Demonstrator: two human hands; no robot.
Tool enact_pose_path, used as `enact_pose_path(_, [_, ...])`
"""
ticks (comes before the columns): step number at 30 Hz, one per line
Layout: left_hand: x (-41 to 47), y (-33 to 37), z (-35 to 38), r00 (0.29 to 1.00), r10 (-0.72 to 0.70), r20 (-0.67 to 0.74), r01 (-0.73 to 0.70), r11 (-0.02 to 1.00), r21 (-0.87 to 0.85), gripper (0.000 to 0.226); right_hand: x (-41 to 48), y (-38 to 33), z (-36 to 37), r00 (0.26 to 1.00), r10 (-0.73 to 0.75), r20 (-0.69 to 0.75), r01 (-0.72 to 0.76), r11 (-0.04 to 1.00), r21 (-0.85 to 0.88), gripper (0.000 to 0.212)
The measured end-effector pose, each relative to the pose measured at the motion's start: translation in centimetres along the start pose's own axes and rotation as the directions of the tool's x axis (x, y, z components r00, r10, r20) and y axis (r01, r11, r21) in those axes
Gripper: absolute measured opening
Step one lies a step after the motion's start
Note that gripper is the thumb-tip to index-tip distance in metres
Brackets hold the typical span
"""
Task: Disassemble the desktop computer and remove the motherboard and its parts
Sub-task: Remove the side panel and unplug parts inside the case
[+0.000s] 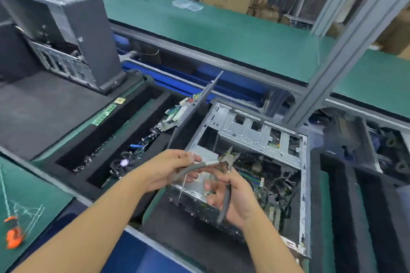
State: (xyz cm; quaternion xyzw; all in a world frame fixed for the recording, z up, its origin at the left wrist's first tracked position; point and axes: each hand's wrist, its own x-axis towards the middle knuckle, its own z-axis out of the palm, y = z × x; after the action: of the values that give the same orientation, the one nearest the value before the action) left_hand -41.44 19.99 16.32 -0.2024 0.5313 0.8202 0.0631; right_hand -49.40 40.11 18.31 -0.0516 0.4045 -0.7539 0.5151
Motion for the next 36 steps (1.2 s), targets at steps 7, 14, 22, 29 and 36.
enact_pose_path(7, [-12.9,-2.5,-16.1,0.977,0.043,-0.208,-0.092,0.969,-0.231,0.022,5.7,8.6,11.0,0.948,0.229,0.22,-0.177,0.956,-0.233,0.019])
enact_pose_path(14, [-22.9,-11.6,-29.8,0.684,-0.121,-0.72,0.11,0.992,-0.062,0.015,11.3,21.1,19.7,0.933,0.352,0.07,-0.311,0.89,-0.333,0.02])
enact_pose_path(22, [-24.1,-13.9,-37.1,0.606,-0.019,-0.795,0.187,0.975,0.119,0.016,16.7,29.9,22.9,0.894,0.355,-0.273,-0.447,0.738,-0.505,0.03])
enact_pose_path(29, [-24.7,-14.8,-40.4,0.527,-0.09,-0.845,0.381,0.914,0.141,0.023,18.9,33.1,25.5,0.886,0.343,-0.311,-0.462,0.692,-0.554,0.028])
enact_pose_path(36, [-29.1,-13.7,-40.7,0.889,-0.092,-0.448,0.103,0.995,-0.001,0.026,21.6,38.5,30.0,0.897,0.405,-0.174,-0.409,0.617,-0.672,0.019])
